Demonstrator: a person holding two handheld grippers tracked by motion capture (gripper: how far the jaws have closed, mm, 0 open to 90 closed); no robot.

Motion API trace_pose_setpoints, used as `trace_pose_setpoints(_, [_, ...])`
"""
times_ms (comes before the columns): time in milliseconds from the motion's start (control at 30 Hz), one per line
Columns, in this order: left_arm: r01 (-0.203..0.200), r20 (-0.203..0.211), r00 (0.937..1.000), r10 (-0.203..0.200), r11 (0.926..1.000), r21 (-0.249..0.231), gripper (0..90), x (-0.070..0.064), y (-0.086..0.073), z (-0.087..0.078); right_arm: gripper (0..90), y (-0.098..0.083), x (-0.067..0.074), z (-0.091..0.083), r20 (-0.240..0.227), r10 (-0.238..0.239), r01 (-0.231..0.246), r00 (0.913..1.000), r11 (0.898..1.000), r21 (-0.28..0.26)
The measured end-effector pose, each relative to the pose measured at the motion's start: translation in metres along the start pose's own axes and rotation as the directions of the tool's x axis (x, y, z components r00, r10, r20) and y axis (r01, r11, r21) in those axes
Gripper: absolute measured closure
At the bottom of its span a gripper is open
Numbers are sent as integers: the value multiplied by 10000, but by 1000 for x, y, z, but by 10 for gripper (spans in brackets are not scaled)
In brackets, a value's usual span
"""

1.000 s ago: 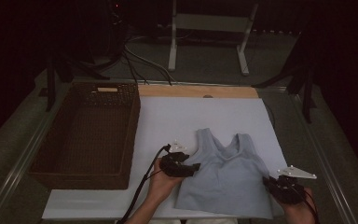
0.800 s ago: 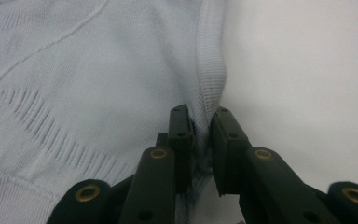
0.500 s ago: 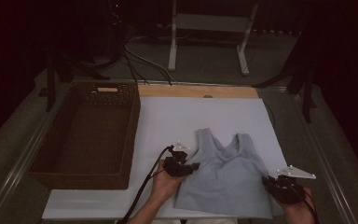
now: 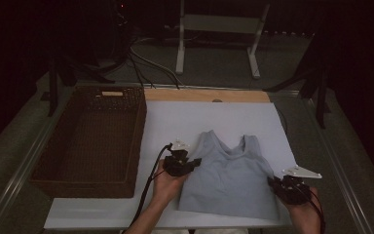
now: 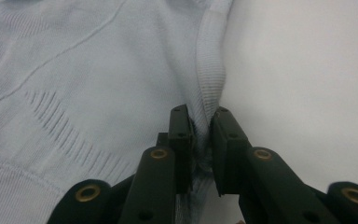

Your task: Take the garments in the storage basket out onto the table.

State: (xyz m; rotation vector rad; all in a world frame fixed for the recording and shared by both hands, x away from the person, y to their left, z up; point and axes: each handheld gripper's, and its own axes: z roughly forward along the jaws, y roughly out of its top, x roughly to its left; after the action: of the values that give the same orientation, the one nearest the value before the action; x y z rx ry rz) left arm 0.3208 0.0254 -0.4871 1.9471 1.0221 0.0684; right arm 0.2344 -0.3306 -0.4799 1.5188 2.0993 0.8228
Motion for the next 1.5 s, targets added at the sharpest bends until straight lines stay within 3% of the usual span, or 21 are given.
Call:
trace_pose_setpoints(467, [208,-947,9952,-235,9993,-296,868,24,9,-10,800,32,13,28,-135,-456,452,9989,9987,-236])
trace_pose_setpoints(900, [308,-1744,9836,-448,9961,-823,862,40,21,-8,799,59,13,45,-157,-196,182,9997,9963,-835])
trace_pose_setpoints(933, [330,-1790,9828,-458,9967,-741,842,41,20,-5,796,59,12,47,-161,-179,166,9997,9965,-820])
trace_pose_setpoints(1000, [438,-1866,9809,-550,9970,-634,695,43,19,-1,750,59,11,54,-126,-45,37,9999,9979,-642])
trace_pose_setpoints(1067, [660,-1982,9769,-802,9948,-774,525,44,18,0,645,57,9,60,-34,75,-76,10000,9987,-514])
trace_pose_setpoints(1100, [711,-1989,9761,-875,9936,-882,398,44,17,-1,513,55,8,62,-47,240,-242,9997,9985,-497])
trace_pose_setpoints(1167, [699,-2059,9745,-891,9927,-984,290,44,17,-2,437,52,6,62,6,447,-446,9990,9976,-533])
trace_pose_setpoints(1233, [616,-2029,9755,-852,9909,-1199,224,41,17,-7,359,48,4,59,70,536,-530,9985,9967,-620])
trace_pose_setpoints(1300, [479,-2037,9763,-730,9909,-1258,217,38,16,-10,315,44,3,57,61,605,-600,9982,9961,-645])
trace_pose_setpoints(1433, [97,-1511,9881,-302,9908,-1347,41,33,11,-14,302,35,-1,51,-221,868,-882,9960,9938,-678])
trace_pose_setpoints(1500, [18,-1488,9886,-230,9900,-1410,40,31,9,-16,301,31,-1,48,-254,889,-904,9957,9940,-617])
